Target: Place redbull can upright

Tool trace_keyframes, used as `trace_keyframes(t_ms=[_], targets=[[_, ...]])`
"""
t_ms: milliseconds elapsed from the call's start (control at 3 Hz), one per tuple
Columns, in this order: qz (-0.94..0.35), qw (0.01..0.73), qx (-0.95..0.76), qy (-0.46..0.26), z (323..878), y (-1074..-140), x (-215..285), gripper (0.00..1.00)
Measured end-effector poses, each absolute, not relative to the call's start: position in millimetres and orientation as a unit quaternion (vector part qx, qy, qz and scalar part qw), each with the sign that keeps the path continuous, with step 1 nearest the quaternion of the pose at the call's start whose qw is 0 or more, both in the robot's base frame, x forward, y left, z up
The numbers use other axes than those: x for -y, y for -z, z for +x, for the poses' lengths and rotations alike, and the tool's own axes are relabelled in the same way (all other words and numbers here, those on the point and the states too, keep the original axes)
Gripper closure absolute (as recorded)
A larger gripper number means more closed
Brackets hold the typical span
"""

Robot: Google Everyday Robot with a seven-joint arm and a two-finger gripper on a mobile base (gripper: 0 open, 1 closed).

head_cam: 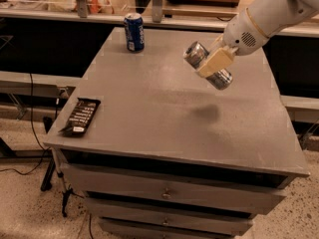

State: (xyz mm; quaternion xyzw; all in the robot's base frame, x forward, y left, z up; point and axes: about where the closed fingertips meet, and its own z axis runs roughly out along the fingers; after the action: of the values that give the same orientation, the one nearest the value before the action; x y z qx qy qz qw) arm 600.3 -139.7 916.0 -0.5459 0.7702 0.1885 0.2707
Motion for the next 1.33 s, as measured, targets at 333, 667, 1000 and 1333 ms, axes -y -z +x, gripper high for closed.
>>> trace_keyframes(t_ms=[333,667,1000,1333], targets=[[-0.527,0.350,-0.726,-0.270,594.9,-932.9,135.0,1.00],[-0.494,0.419,-0.680,-0.343,586.2,-950.3,129.1,1.00],[-0.458,0.468,-0.647,-0.390,578.9,-960.2,124.4,1.00],[-0.424,0.503,-0.625,-0.420,575.7,-960.6,118.6,1.00]])
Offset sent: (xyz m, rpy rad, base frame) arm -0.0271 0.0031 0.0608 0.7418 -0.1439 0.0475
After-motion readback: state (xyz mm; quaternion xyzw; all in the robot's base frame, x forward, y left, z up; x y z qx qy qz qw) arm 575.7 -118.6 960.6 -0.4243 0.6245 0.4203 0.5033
